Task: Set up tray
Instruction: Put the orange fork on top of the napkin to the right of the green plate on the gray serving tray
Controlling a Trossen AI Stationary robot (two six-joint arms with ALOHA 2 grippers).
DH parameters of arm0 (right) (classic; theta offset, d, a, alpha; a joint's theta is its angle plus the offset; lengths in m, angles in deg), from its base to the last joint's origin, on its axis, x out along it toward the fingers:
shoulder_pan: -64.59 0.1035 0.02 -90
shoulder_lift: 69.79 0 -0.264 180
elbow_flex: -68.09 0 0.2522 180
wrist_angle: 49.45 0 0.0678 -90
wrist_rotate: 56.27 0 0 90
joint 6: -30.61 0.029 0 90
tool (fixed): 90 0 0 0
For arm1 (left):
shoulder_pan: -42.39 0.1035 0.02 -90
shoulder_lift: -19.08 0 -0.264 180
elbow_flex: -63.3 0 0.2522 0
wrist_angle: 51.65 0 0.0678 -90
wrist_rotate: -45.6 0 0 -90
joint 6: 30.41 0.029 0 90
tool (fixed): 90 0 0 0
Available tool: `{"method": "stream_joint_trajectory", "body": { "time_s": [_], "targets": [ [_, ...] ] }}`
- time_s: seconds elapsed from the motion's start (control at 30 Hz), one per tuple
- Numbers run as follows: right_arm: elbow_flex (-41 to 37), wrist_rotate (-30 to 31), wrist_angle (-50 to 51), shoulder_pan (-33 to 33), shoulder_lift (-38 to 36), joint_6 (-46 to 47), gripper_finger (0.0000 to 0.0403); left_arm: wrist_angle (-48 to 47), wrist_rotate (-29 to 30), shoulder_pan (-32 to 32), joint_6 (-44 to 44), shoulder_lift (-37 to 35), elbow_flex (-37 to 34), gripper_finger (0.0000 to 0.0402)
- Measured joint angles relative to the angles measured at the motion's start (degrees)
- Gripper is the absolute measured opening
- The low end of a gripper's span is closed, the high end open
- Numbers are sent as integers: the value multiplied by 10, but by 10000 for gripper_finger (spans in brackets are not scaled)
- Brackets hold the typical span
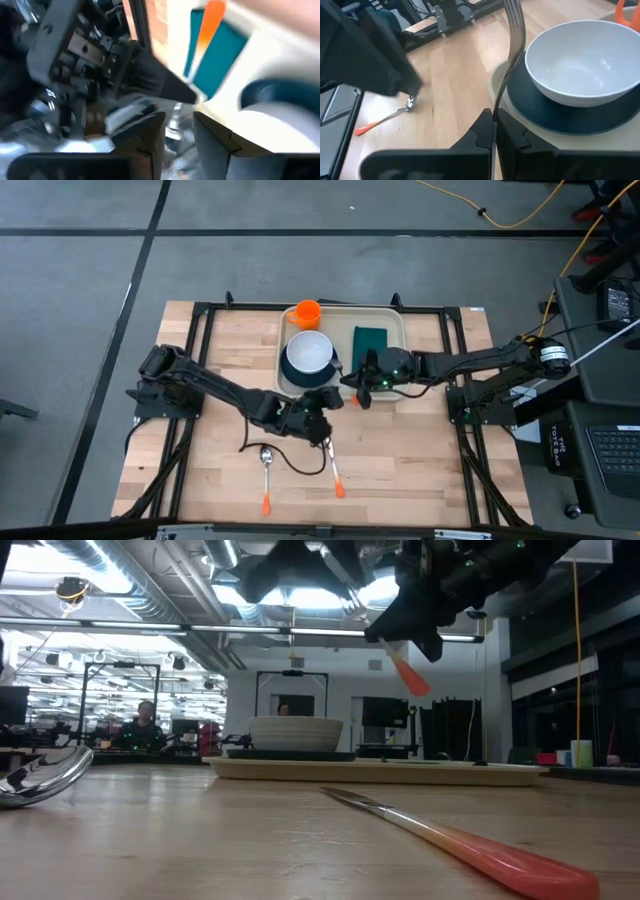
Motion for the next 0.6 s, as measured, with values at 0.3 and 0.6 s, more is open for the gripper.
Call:
{"method": "stream_joint_trajectory", "body": {
  "time_s": [0.3,0.6],
  "targets": [
    [0,-18,32,-45,0,-12,8,-164,-60,-18,-393,-44,-32,12],
    [1,-19,62,-82,-18,-13,8,-14,-133,-19,-512,-147,-221,2]
  ]
}}
